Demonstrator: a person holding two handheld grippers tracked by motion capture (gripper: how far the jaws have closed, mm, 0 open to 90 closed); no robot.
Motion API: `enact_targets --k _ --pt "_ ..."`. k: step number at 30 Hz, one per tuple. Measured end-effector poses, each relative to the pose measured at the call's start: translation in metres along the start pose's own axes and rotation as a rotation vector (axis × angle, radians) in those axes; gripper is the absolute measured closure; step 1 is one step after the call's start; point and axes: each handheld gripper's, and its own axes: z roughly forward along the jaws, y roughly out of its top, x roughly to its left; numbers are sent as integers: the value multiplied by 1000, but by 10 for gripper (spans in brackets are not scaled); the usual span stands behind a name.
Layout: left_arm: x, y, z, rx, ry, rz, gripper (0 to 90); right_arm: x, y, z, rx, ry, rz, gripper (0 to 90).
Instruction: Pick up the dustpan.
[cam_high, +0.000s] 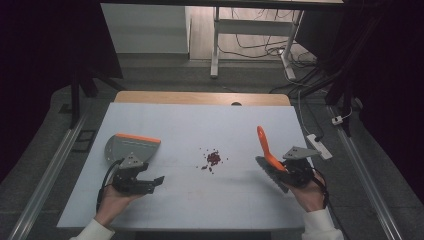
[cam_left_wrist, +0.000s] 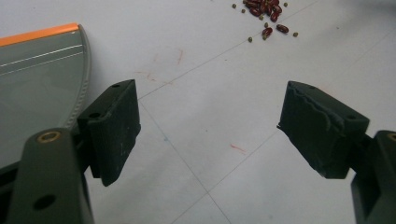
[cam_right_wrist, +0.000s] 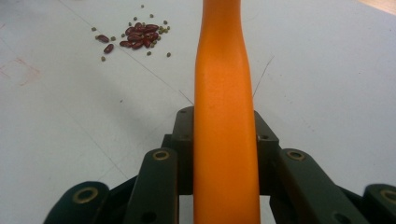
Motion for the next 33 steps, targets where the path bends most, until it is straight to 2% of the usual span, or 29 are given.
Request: enact_targets --k 24,28,33 --pt "-3 2 0 15 -7 18 209 3 1 0 3 -2 -14 701" --pt "-5 -1 -1 17 -9 5 207 4 3 0 -1 -5 -14 701" --pt "-7 5 -4 11 12 -7 207 4 5 -3 -14 -6 -17 701"
